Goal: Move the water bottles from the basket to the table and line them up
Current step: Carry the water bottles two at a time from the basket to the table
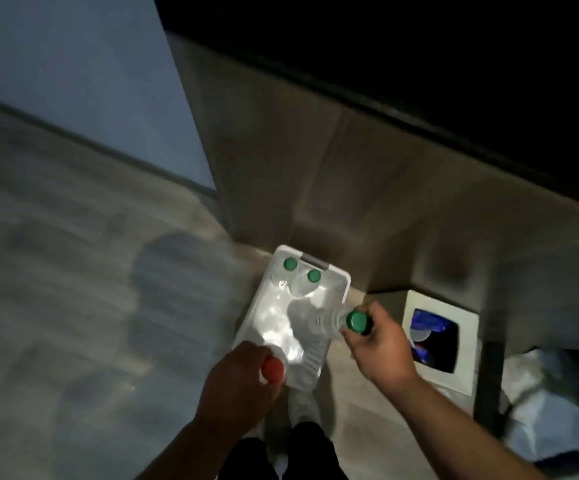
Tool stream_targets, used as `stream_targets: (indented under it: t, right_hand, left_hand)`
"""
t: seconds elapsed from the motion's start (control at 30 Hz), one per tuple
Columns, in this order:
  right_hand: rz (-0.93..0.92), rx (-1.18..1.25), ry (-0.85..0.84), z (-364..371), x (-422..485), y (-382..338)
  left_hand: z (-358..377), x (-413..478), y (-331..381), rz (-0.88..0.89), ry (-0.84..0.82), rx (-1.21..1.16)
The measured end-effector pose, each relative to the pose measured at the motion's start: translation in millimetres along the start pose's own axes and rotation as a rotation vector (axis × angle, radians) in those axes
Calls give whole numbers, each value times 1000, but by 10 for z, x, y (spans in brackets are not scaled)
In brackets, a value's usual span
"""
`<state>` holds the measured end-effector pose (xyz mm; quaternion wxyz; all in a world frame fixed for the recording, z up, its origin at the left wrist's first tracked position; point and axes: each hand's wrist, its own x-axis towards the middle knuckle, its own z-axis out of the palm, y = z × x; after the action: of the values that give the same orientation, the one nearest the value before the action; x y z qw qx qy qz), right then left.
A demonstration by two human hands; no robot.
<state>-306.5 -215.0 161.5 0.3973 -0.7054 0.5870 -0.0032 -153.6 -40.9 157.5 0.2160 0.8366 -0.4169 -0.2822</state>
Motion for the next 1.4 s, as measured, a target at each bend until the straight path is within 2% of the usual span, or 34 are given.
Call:
stream_targets:
  t: [0.17,0.3,0.6,0.73,0.93,1.0,1.07,1.13,1.27,1.4]
  right_hand:
    - [36,29,57,-722,-986,-401]
    - [117,63,132,-1175,-1789,-444]
    - [341,169,272,-1547,-3289,300]
    - [475,197,340,-1507,-3874,788]
    - [503,239,525,-1537,-4673,1448]
    - [518,376,598,-1552,-4989,1672]
    - [587,553,596,-1650,-5308,1856]
    - [636,631,608,-1746,-5614,2046]
    - [630,438,735,-1890,-6204,2389]
    - [686,478,807,-2086,-6749,2756]
  left_hand:
    - [-966,-569,447,18,23,-68]
    - [-1483,-1001,796,47,-19,-3]
    - [-1651,-1543,1199,117,-180,51]
    - [-1492,-1685,1392,199,-271,122]
    - [-1110,-2078,1908,331,-342,183]
    - [-938,-2275,2129,370,-370,191]
    - [-745,-2498,2362,402,-389,177]
    - [-527,-2741,2613,434,-411,161]
    - [-57,-3276,3126,486,-481,101]
    - [409,-3823,3651,544,-546,24]
